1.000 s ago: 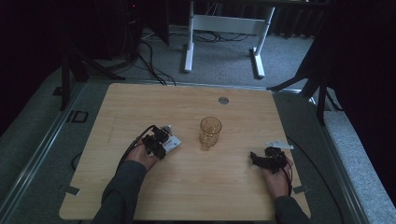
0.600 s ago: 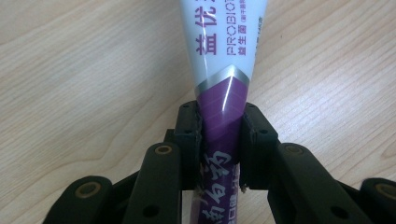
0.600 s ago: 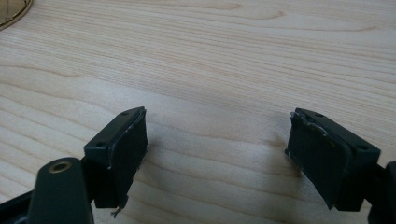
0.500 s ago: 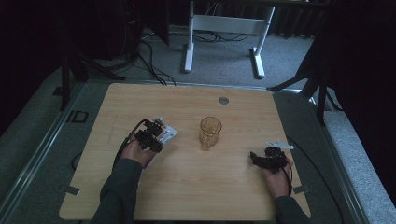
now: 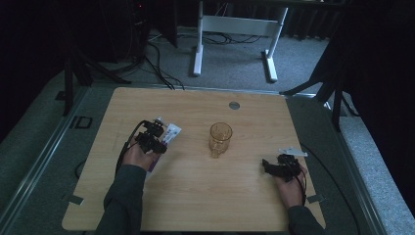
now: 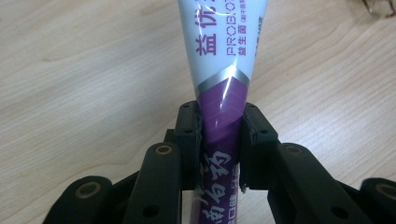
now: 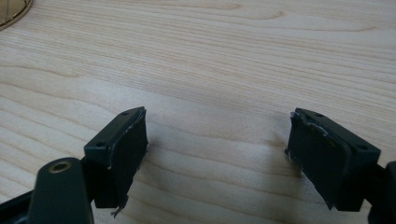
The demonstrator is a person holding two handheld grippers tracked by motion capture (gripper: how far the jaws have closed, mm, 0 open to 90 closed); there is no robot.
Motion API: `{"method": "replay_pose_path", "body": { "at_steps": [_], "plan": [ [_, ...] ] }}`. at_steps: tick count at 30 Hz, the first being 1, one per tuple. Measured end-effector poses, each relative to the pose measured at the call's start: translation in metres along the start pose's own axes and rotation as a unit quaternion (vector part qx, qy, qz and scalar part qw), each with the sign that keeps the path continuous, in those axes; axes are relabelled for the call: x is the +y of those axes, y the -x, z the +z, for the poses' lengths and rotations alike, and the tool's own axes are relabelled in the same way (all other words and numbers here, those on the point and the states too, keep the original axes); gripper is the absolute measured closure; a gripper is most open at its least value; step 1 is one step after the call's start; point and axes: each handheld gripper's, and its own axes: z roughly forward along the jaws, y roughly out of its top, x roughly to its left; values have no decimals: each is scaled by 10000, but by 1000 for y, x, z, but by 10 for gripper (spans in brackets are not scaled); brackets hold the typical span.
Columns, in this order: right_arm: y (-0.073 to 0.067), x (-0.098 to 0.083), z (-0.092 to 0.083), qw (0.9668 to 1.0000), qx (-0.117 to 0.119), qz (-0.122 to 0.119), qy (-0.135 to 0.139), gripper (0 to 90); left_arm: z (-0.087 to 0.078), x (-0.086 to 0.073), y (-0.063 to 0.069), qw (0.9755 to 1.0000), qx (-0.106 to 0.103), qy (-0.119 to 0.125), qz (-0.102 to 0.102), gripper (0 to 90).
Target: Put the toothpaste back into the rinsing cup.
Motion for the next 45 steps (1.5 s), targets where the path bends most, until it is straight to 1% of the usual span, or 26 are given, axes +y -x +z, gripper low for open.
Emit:
{"method": "replay_pose_path", "body": {
  "at_steps": [5,6,8,15,21,23,25,27,29,34,35,36,37,45],
  "plan": [
    [0,0,0,10000,-1,1,0,198,-5,0,0,9996,33,263,-54,722],
    [0,0,0,10000,-1,1,0,198,-5,0,0,9996,33,263,-54,722],
    [0,0,0,10000,-1,-1,0,198,-8,0,0,9992,26,386,-64,722],
    [0,0,0,10000,-1,-7,3,198,-13,1,2,9977,105,667,-59,723],
    [0,0,0,10000,-1,-10,3,198,-18,2,3,9951,120,979,-89,722],
    [0,0,0,10000,-1,-9,4,198,-20,3,4,9941,119,1075,-82,722],
    [0,0,0,10000,-2,-10,4,198,-21,3,5,9932,112,1155,-32,722],
    [0,0,0,10000,-1,-10,4,198,-22,4,6,9926,97,1210,16,722],
    [0,0,0,10000,-2,-10,4,198,-22,5,7,9920,127,1255,17,722],
    [0,0,0,10000,-2,-9,4,198,-23,6,7,9906,120,1364,9,722],
    [0,0,0,10000,-1,-8,3,198,-24,6,7,9900,137,1405,1,722],
    [0,0,0,10000,-1,-8,3,198,-24,6,7,9900,137,1405,1,722],
    [0,0,0,10000,-1,-4,2,198,-25,6,8,9887,152,1490,14,722],
    [0,0,0,10000,0,-2,1,198,-27,10,10,9851,174,1713,6,721]
  ]
}}
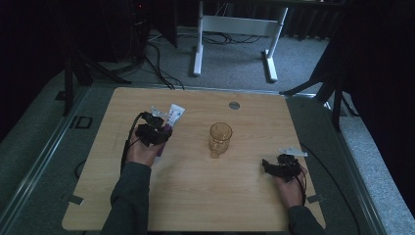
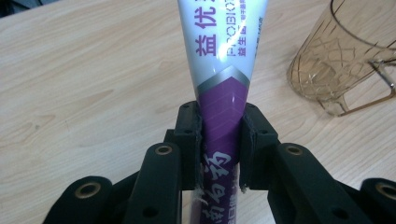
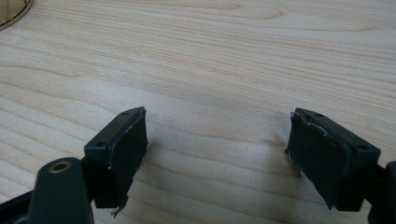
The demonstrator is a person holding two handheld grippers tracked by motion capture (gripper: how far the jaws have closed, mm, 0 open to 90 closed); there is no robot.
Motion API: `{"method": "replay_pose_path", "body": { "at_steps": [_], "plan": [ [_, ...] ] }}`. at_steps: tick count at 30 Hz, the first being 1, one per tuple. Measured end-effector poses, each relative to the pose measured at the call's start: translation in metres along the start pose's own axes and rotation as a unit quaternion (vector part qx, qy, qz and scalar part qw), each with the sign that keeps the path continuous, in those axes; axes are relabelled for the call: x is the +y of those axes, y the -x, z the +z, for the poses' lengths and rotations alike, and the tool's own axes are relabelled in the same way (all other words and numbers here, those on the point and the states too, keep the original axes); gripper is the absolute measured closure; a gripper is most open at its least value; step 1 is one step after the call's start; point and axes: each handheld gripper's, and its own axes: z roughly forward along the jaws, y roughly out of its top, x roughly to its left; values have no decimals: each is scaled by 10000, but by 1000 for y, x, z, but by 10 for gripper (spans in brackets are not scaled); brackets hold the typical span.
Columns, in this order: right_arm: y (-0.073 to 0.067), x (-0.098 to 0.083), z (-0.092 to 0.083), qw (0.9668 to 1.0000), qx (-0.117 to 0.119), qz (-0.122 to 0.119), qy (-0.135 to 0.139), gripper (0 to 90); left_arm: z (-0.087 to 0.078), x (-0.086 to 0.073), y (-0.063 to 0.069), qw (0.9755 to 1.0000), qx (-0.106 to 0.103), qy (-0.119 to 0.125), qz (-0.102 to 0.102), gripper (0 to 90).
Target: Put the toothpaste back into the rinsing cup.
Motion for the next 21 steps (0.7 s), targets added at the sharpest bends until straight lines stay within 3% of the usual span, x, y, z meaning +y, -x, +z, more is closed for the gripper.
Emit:
{"method": "replay_pose_path", "body": {
  "at_steps": [14,21],
  "plan": [
    [0,0,0,10000,-1,1,0,198,5,7,5,9996,-27,264,-4,721],
    [0,0,0,10000,0,0,0,198,4,8,5,9986,-65,520,-41,721]
  ]
}}
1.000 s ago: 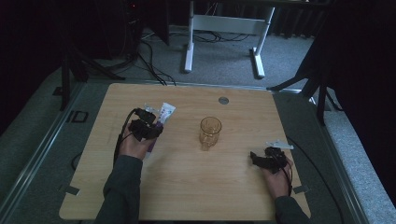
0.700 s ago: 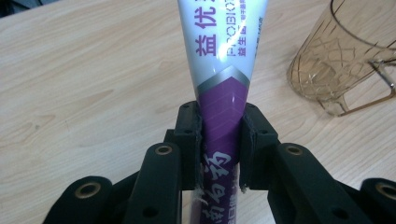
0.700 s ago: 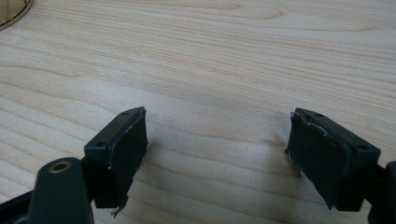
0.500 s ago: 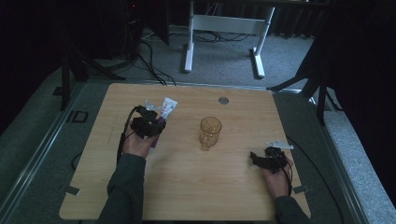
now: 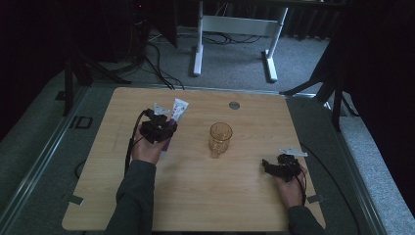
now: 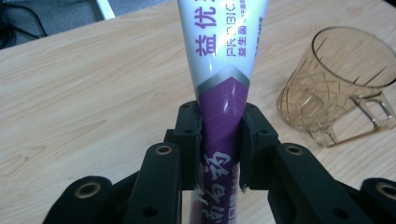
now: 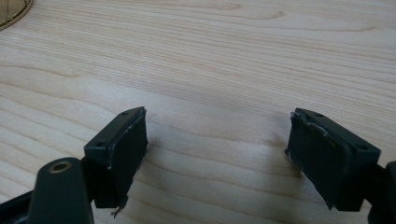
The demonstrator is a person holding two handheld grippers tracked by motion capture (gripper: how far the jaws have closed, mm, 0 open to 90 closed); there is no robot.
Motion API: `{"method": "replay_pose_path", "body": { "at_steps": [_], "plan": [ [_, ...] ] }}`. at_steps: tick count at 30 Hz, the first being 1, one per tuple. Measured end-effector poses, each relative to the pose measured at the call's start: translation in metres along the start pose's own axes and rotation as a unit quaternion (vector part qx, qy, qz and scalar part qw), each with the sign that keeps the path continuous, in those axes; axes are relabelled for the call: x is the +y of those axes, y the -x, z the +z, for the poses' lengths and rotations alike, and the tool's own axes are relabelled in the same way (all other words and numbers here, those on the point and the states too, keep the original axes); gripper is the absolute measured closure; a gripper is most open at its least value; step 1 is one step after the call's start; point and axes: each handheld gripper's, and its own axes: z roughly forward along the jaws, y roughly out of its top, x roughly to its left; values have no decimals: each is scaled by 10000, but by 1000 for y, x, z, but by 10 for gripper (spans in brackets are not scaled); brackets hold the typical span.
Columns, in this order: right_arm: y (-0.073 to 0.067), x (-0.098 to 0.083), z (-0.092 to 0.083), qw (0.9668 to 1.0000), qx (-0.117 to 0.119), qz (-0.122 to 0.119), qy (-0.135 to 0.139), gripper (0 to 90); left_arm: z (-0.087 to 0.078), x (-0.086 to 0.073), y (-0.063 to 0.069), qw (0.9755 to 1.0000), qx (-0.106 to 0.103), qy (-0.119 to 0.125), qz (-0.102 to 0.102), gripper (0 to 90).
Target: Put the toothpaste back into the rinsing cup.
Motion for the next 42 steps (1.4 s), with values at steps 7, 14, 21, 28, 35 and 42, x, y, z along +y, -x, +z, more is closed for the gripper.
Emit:
{"method": "replay_pose_path", "body": {
  "at_steps": [7,14,21,28,35,42],
  "plan": [
    [0,0,0,10000,0,1,0,197,0,4,3,9998,8,187,26,720],
    [0,0,0,10000,3,4,1,198,-1,9,5,9994,-5,344,35,720],
    [0,0,0,10000,2,7,1,197,-3,12,6,9987,-35,509,13,720],
    [0,0,0,10000,0,10,3,197,-2,17,9,9978,-66,652,-18,720],
    [0,0,0,10000,-1,8,3,198,0,20,10,9967,-171,783,-80,719],
    [0,0,0,10000,1,6,3,198,3,21,11,9952,-322,895,-215,720]
  ]
}}
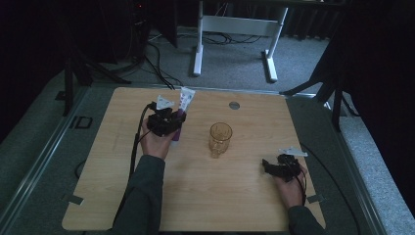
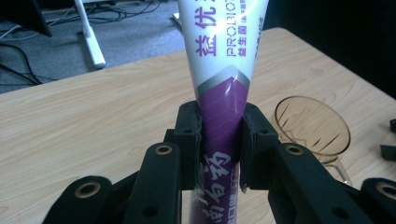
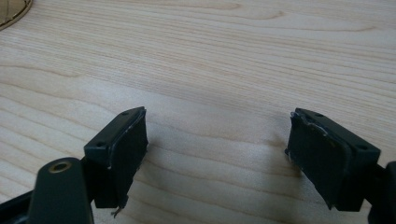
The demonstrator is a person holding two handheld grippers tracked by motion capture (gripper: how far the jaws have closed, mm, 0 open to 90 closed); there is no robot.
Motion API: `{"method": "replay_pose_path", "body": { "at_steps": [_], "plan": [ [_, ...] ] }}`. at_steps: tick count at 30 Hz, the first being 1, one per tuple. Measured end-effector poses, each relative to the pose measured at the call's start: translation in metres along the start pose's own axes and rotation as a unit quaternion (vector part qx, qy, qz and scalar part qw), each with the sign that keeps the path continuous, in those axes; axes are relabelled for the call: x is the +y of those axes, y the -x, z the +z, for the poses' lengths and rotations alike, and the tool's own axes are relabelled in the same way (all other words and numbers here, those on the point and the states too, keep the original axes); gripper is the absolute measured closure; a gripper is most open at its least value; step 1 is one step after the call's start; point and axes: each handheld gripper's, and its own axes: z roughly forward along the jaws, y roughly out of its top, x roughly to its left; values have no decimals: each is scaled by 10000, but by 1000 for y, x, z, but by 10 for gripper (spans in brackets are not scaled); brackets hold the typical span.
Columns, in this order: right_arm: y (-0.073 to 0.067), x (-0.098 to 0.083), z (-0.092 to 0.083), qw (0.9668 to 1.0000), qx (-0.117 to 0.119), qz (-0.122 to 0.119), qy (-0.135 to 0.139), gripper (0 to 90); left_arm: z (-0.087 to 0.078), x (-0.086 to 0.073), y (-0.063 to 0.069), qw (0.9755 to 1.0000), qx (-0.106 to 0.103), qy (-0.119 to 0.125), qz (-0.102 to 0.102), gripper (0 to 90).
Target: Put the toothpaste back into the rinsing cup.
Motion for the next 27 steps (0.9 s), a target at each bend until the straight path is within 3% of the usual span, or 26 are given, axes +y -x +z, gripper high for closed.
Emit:
{"method": "replay_pose_path", "body": {
  "at_steps": [11,27],
  "plan": [
    [0,0,0,10000,-1,0,0,198,3,2,2,9997,-125,153,-174,718],
    [0,0,0,10000,-1,-5,3,197,5,5,9,9989,-134,384,-229,716]
  ]
}}
